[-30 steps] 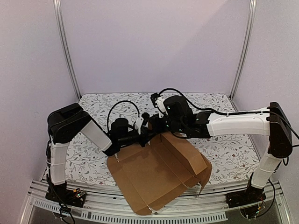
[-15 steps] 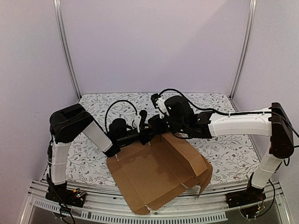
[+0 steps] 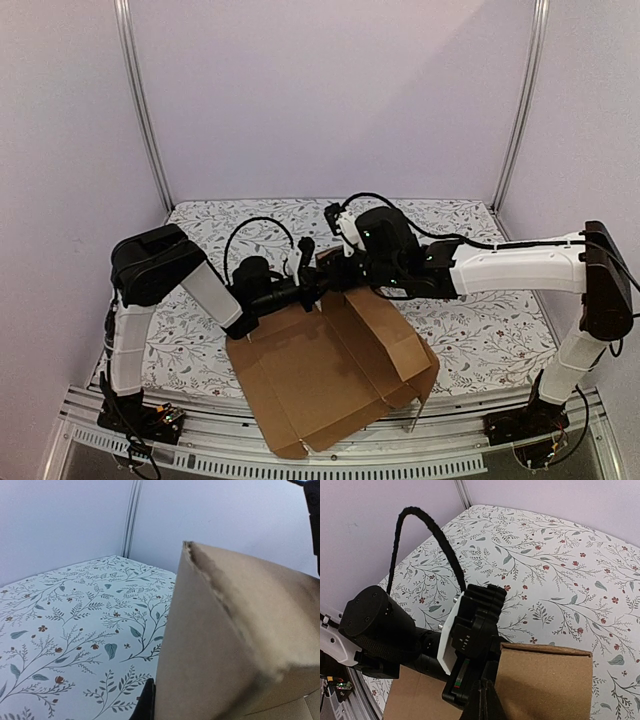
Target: Fold the paper box
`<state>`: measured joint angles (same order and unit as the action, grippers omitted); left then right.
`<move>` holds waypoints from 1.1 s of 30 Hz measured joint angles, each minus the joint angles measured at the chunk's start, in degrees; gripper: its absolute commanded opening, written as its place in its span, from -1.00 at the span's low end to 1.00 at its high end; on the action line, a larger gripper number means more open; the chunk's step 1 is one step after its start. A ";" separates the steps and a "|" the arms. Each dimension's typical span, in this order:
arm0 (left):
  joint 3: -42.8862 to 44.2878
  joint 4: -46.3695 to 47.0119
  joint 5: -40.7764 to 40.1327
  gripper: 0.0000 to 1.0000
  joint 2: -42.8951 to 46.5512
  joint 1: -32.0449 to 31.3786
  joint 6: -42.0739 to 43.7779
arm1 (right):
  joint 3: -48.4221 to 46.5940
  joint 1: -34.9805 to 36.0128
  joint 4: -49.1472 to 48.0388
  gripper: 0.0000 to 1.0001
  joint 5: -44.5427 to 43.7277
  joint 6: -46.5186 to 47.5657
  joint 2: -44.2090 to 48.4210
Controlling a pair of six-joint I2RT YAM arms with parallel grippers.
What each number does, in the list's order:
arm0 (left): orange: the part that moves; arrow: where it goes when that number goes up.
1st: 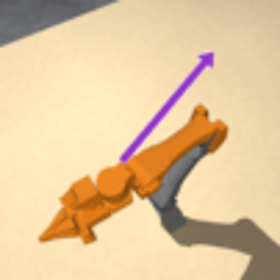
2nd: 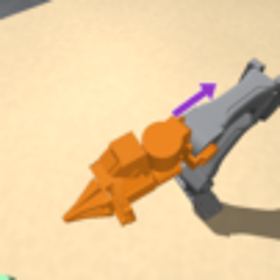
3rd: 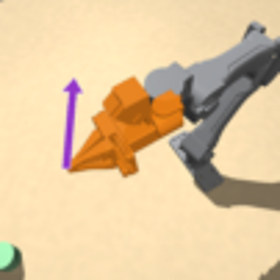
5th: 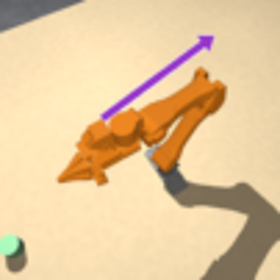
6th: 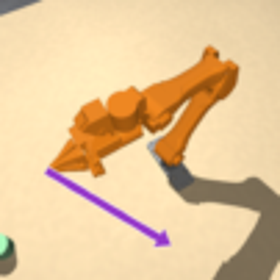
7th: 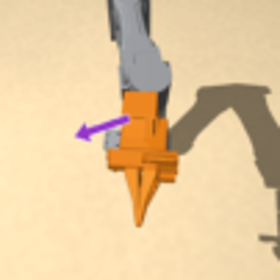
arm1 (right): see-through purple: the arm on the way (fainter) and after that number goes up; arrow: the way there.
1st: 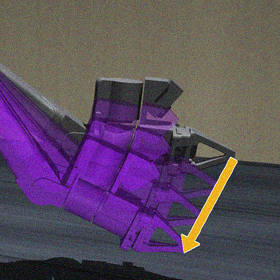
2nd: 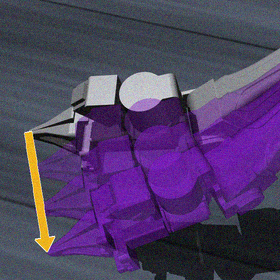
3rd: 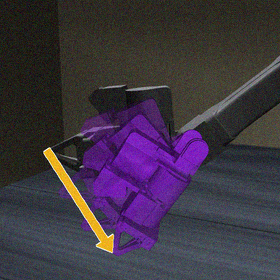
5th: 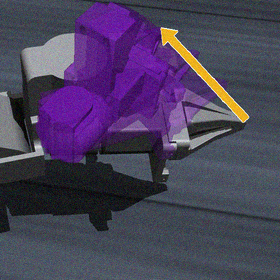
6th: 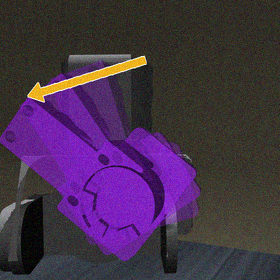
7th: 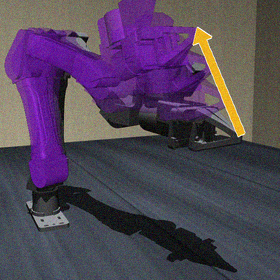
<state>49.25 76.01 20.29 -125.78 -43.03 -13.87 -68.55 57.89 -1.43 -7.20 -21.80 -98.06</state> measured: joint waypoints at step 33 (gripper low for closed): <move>-3.65 -12.79 -10.62 -1.00 9.33 5.88 -7.87 | 0.55 0.20 24.26 0.46 -7.91 7.26 22.84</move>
<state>45.60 63.22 9.67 -116.44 -37.15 -21.74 -68.01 58.08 22.83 -15.11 -14.55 -75.22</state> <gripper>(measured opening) 0.019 0.527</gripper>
